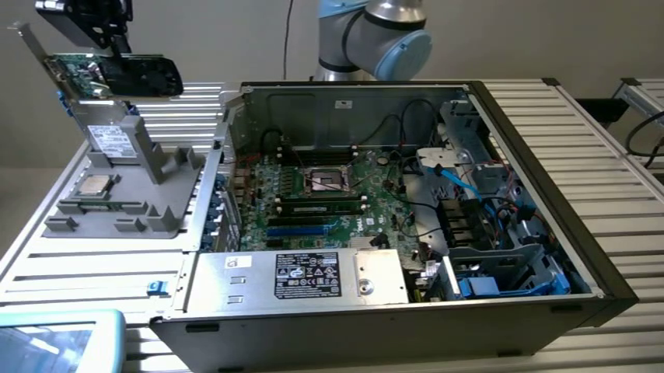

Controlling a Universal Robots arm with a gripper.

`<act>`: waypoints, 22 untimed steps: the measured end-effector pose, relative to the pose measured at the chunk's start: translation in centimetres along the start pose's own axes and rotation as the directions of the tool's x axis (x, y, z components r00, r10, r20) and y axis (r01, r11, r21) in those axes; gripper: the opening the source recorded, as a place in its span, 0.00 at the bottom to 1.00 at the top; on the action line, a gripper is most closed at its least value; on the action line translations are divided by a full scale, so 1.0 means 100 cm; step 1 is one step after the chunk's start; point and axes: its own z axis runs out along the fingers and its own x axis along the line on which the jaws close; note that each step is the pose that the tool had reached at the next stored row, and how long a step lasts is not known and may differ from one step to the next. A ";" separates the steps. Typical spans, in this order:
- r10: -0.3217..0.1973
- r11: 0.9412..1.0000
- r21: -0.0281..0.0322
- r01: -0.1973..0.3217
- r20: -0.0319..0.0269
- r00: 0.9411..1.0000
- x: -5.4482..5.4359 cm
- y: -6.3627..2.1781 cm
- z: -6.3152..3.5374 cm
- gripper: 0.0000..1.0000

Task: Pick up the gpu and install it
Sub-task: 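Pick up the gpu and move the gpu toward the slot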

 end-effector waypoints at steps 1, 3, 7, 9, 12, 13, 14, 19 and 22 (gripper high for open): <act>-0.005 1.000 0.000 0.005 0.000 1.000 0.000 -0.0017 -0.0001 0.28; -0.018 1.000 0.000 0.018 -0.001 1.000 0.000 -0.0049 -0.0003 0.28; -0.036 0.999 -0.001 0.036 -0.001 0.999 0.000 -0.0120 -0.0006 0.28; -0.041 0.999 -0.001 0.041 -0.002 0.999 0.000 -0.0158 -0.0008 0.28; -0.050 0.999 -0.001 0.050 -0.002 0.999 0.001 -0.0214 -0.0011 0.28; -0.052 0.999 -0.001 0.052 -0.002 0.999 0.001 -0.0233 -0.0011 0.28; -0.055 0.998 -0.001 0.055 -0.002 0.998 0.002 -0.0252 -0.0013 0.28; -0.064 0.998 -0.001 0.064 -0.003 0.998 0.004 -0.0349 -0.0018 0.28; -0.069 0.998 -0.001 0.069 -0.003 0.998 0.005 -0.0408 -0.0021 0.28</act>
